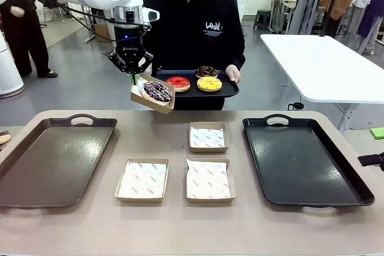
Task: Individually package the donuts and arrange them on the tray.
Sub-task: Place the picked Paper togo box on the Handle tray while simultaneously picking up another Paper togo box from the table with the other hand.
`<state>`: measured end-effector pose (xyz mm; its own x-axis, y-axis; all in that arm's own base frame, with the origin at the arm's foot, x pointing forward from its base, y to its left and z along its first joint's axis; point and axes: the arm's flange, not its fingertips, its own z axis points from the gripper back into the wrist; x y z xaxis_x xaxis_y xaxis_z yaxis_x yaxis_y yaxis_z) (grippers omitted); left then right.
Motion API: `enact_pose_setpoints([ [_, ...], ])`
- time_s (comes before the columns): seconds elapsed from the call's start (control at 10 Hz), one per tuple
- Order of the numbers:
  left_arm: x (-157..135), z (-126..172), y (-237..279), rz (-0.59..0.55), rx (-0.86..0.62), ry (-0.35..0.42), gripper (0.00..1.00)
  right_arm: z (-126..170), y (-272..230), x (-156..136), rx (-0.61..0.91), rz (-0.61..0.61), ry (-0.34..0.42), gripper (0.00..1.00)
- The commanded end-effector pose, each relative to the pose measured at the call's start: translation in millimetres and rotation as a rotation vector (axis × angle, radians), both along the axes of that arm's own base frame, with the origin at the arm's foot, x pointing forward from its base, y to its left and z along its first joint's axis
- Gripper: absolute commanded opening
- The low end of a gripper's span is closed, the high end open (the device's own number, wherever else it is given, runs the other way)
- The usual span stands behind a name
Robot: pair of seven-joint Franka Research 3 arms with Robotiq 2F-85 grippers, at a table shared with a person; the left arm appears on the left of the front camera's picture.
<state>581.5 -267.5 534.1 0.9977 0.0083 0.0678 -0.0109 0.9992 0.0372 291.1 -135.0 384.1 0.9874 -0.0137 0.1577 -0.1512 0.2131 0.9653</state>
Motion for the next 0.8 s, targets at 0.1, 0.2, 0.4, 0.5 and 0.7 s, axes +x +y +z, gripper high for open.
enact_pose_setpoints([
  [0.1,-0.4,0.8,1.4,0.0,0.003,0.001,0.0,-0.1,-2.5,-0.5,0.014,0.002,-0.01,1.0],
  [0.2,0.0,0.0,0.0,0.0,0.0,0.0,0.01,0.0,0.0,0.0,0.0,0.0,0.0,1.0],
  [0.4,-7.8,12.1,30.9,-0.013,-0.001,-0.063,0.01,29.3,25.6,22.8,-0.14,-0.03,0.0,1.0],
  [0.5,-15.5,18.7,51.9,-0.015,-0.01,-0.083,0.01,51.3,42.5,40.5,-0.198,-0.026,0.013,1.0],
  [0.7,-32.7,24.6,105.1,-0.005,-0.044,-0.096,0.01,98.5,86.5,83.6,-0.342,-0.054,0.024,1.0],
])
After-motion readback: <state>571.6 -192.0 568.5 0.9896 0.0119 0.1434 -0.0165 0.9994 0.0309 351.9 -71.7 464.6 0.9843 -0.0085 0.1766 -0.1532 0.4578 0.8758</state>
